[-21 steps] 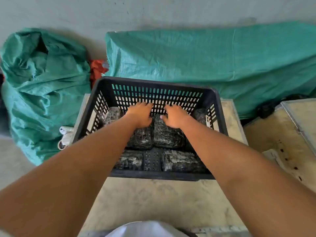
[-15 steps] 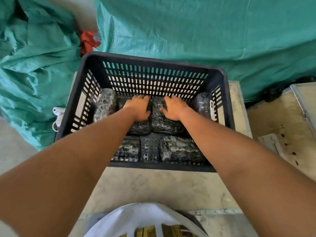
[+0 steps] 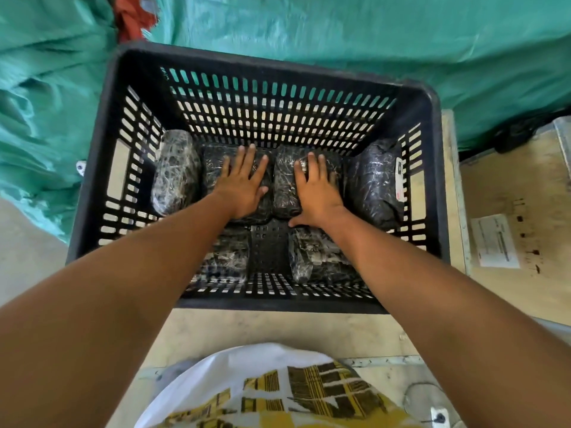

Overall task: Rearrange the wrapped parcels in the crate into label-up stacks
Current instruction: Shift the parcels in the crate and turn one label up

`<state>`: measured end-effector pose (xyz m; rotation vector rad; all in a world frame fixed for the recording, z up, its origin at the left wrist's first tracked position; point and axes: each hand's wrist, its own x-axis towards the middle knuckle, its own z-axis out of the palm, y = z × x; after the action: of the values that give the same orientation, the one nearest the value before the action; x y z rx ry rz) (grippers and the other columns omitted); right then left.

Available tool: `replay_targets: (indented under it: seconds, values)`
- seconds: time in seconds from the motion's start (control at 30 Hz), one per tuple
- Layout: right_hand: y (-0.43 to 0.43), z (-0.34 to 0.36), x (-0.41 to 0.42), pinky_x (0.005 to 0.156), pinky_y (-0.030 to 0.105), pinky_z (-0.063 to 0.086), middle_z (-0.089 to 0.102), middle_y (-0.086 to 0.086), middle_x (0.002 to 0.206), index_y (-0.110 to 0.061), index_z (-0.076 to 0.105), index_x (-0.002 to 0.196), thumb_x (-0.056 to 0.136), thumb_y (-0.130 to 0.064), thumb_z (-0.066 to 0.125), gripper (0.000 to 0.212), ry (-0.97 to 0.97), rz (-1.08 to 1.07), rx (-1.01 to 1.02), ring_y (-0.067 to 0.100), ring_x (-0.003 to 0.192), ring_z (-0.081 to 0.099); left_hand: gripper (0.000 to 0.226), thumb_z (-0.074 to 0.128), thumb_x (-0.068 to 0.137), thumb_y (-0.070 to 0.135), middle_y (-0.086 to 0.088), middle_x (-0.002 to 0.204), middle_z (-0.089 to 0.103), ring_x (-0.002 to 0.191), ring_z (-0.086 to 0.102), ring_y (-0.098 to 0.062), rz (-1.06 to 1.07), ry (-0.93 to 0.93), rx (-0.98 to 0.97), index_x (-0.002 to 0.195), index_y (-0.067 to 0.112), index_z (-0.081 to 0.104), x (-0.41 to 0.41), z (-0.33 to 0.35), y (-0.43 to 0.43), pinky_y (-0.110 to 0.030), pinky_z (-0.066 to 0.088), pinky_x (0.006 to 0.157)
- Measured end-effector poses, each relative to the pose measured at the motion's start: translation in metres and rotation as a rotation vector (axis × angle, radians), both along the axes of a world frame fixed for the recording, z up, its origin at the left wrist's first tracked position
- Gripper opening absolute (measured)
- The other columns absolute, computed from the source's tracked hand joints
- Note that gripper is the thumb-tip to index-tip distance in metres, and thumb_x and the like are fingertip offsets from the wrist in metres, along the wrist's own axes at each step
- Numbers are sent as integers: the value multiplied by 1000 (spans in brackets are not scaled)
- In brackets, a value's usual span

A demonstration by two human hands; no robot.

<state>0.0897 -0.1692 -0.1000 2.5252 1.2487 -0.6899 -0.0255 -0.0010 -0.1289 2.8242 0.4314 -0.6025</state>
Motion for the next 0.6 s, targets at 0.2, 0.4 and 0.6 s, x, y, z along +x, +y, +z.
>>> replay_targets:
  seconds: [0.2,0.4,0.6]
  values:
    - [10,27,8,117,58,33,7,28,167,-7,11,163,65,-53,91,135,115,31,2,53,150,17,69,18,106,51,-8,158,-39,144,-36,-38,66,77,-24,156,27,-24,1,2,-3,-67,-20,110]
    - [-6,67,38,97,48,54,61,8,139,-24,37,156,78,-47,70,88,193,59,336,30,116,64,74,27,106,49,-9,159,-39,142,-38,-39,50,104,-100,156,28,-22,1,5,4,-65,-21,109]
    - [-13,48,26,107,70,36,33,14,162,-33,13,163,100,-54,51,77,-193,72,318,37,141,39,71,25,107,46,-11,157,-41,141,-40,-39,74,99,-120,157,28,-22,-4,3,-2,-61,-19,112]
